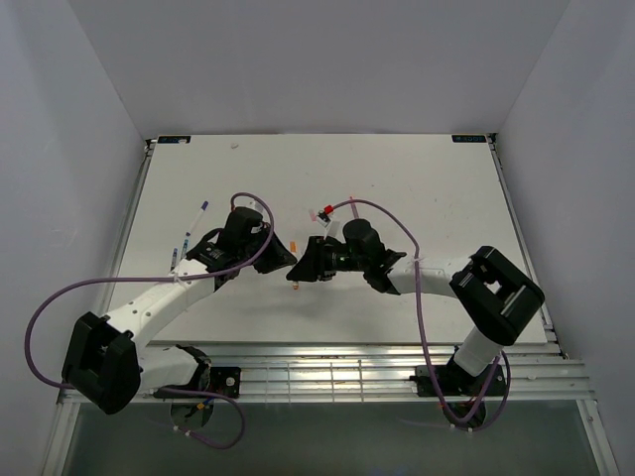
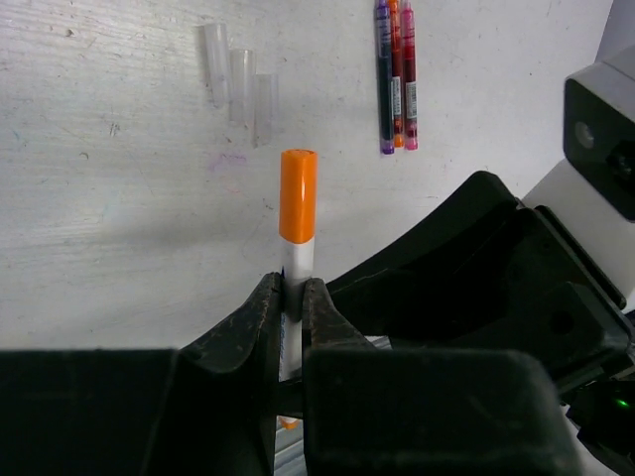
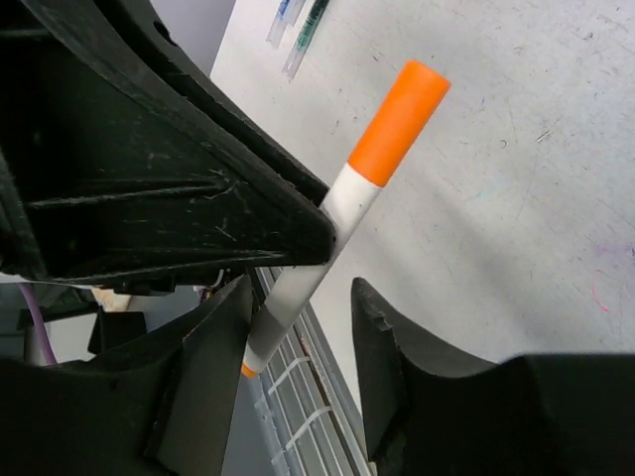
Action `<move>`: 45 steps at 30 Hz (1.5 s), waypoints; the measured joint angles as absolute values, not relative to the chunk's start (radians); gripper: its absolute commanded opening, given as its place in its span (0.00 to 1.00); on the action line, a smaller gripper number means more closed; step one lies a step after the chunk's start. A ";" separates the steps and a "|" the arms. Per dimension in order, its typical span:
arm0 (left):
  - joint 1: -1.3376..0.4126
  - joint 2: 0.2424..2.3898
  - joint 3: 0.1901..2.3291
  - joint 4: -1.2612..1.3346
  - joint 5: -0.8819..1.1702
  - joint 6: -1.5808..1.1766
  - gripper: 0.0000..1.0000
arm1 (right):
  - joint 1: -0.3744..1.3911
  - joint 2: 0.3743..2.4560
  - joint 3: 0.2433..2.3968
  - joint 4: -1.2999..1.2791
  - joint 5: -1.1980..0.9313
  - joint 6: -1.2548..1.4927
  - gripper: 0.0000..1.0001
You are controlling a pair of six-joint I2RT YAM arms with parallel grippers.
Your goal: Open the pen caps
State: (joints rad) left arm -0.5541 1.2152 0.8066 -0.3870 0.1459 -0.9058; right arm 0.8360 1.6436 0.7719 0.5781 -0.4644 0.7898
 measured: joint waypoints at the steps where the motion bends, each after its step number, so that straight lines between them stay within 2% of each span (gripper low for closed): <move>1: -0.554 1.211 0.807 -0.387 0.146 -0.907 0.00 | 0.837 1.649 0.772 0.583 -0.470 0.796 0.27; 2: -0.554 1.206 0.806 -0.388 0.146 -0.907 0.00 | 0.839 1.651 0.772 0.590 -0.476 0.800 0.09; 4: -0.551 1.192 0.805 -0.389 0.147 -0.905 0.00 | 0.838 1.658 0.771 0.582 -0.462 0.811 0.08; 5: -0.552 1.184 0.799 -0.387 0.141 -0.904 0.07 | 0.832 1.663 0.772 0.587 -0.471 0.814 0.08; 8: -0.552 1.180 0.795 -0.388 0.140 -0.899 0.50 | 0.834 1.663 0.772 0.583 -0.471 0.814 0.08; 12: -0.554 1.181 0.795 -0.388 0.137 -0.898 0.58 | 0.844 1.655 0.764 0.586 -0.476 0.811 0.08; 18: -0.555 1.203 0.802 -0.388 0.113 -0.891 0.60 | 0.870 1.601 0.709 0.583 -0.480 0.809 0.08; 21: -0.555 1.225 0.810 -0.389 0.102 -0.887 0.58 | 0.886 1.578 0.692 0.580 -0.479 0.806 0.08; 25: -0.555 1.240 0.813 -0.389 0.093 -0.882 0.45 | 0.900 1.557 0.673 0.578 -0.479 0.802 0.08; 26: -0.555 1.242 0.813 -0.389 0.093 -0.881 0.35 | 0.902 1.557 0.672 0.577 -0.478 0.801 0.08; 28: -0.555 1.243 0.814 -0.386 0.094 -0.881 0.25 | 0.904 1.557 0.671 0.575 -0.478 0.800 0.08; 29: -0.555 1.243 0.815 -0.384 0.095 -0.881 0.14 | 0.906 1.557 0.671 0.572 -0.477 0.797 0.08; 31: -0.560 1.243 0.817 -0.380 0.097 -0.881 0.02 | 0.908 1.557 0.671 0.565 -0.472 0.788 0.08; 38: -0.560 1.244 0.818 -0.383 0.097 -0.876 0.00 | 0.920 1.557 0.702 0.493 -0.430 0.725 0.08; 45: -0.558 1.283 0.850 -0.413 0.064 -0.867 0.00 | 0.995 1.555 0.810 0.266 -0.245 0.617 0.08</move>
